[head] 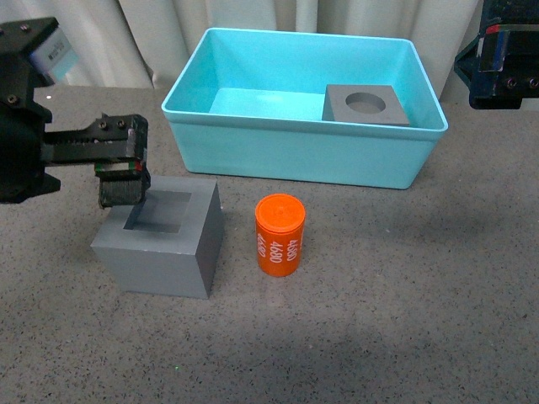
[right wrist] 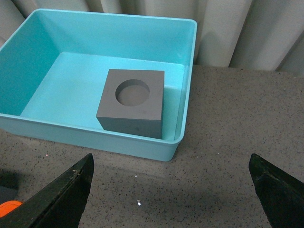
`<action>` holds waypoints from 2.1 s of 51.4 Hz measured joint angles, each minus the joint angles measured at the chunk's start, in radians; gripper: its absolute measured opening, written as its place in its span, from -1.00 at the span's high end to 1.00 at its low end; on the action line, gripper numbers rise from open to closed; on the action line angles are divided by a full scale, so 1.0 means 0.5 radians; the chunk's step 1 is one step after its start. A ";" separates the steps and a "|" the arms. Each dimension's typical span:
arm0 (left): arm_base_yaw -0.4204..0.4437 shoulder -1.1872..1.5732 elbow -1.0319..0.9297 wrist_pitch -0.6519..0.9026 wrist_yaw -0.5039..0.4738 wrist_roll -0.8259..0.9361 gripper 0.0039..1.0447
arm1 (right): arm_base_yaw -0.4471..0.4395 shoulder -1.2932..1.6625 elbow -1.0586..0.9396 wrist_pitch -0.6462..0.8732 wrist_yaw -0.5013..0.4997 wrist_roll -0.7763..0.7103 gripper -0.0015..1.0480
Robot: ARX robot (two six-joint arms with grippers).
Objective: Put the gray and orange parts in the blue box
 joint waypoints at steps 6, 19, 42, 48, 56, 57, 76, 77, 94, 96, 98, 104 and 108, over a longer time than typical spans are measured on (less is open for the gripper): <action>-0.008 0.079 0.000 0.028 -0.008 -0.001 -0.88 | 0.000 0.000 0.000 0.000 0.001 0.000 -0.81; -0.006 0.192 0.003 0.085 -0.031 -0.008 -0.51 | 0.000 0.000 0.000 0.000 0.000 0.000 -0.81; -0.069 0.201 0.064 0.039 -0.132 -0.011 0.66 | 0.000 0.000 0.000 0.000 0.002 0.000 -0.81; -0.072 0.101 0.084 -0.003 -0.140 -0.059 0.66 | 0.000 0.000 0.000 0.000 0.000 0.000 -0.81; -0.134 -0.066 0.282 -0.062 -0.132 -0.127 0.66 | 0.001 0.000 0.000 0.000 0.000 0.000 -0.81; -0.146 -0.075 0.320 -0.068 -0.128 -0.140 0.66 | 0.001 0.000 0.000 0.000 0.000 0.000 -0.81; -0.233 0.258 0.999 -0.069 -0.120 -0.150 0.66 | 0.000 0.000 0.000 0.000 0.000 0.000 -0.81; -0.229 0.315 1.051 -0.067 -0.123 -0.140 0.66 | 0.000 0.000 0.000 0.000 0.000 0.000 -0.81; -0.133 0.795 1.409 -0.105 -0.134 -0.102 0.66 | 0.000 0.000 0.000 0.000 0.002 0.000 -0.81; -0.128 0.830 1.441 -0.112 -0.134 -0.085 0.66 | 0.000 0.000 0.000 0.000 0.001 0.000 -0.81; -0.125 0.858 1.463 -0.111 -0.140 -0.070 0.66 | 0.000 0.000 0.000 0.000 0.000 0.000 -0.81; -0.125 0.927 1.527 -0.132 -0.151 -0.051 0.66 | 0.002 0.000 0.000 0.000 -0.001 0.000 -0.81; -0.125 0.959 1.544 -0.143 -0.150 -0.045 0.66 | 0.002 0.000 0.000 0.000 0.000 0.000 -0.81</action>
